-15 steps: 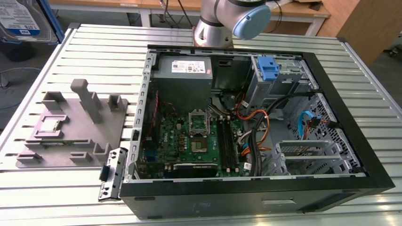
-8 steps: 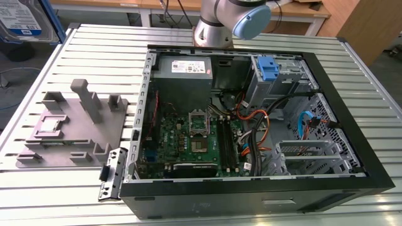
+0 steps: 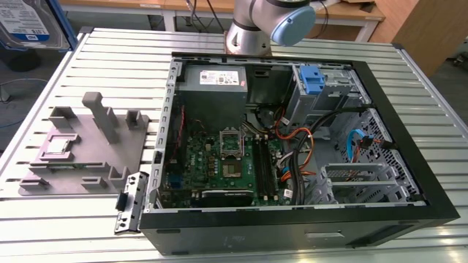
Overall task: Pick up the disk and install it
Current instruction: 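Pick up the disk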
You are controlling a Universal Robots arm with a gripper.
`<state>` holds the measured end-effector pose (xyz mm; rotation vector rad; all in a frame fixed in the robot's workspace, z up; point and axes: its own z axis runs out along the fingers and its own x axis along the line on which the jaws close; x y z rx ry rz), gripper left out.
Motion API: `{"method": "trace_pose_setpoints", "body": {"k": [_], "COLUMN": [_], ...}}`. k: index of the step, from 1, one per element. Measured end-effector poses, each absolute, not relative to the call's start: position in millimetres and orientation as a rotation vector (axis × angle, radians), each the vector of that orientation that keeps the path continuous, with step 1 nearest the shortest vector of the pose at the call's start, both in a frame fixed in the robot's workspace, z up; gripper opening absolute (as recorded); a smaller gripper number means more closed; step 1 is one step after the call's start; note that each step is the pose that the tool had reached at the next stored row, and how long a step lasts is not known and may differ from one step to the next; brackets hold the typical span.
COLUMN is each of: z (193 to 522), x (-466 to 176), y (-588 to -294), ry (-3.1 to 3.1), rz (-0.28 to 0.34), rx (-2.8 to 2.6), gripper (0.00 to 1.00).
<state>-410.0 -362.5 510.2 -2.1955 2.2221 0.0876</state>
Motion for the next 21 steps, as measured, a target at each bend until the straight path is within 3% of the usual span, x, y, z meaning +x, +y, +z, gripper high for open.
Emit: {"method": "trace_pose_setpoints", "body": {"k": [21], "z": [510.3], "x": [-405.1], "y": [-362.5], "ry": [2.222], "rz": [0.088], "rx": [-2.196], "gripper": [0.35]}}
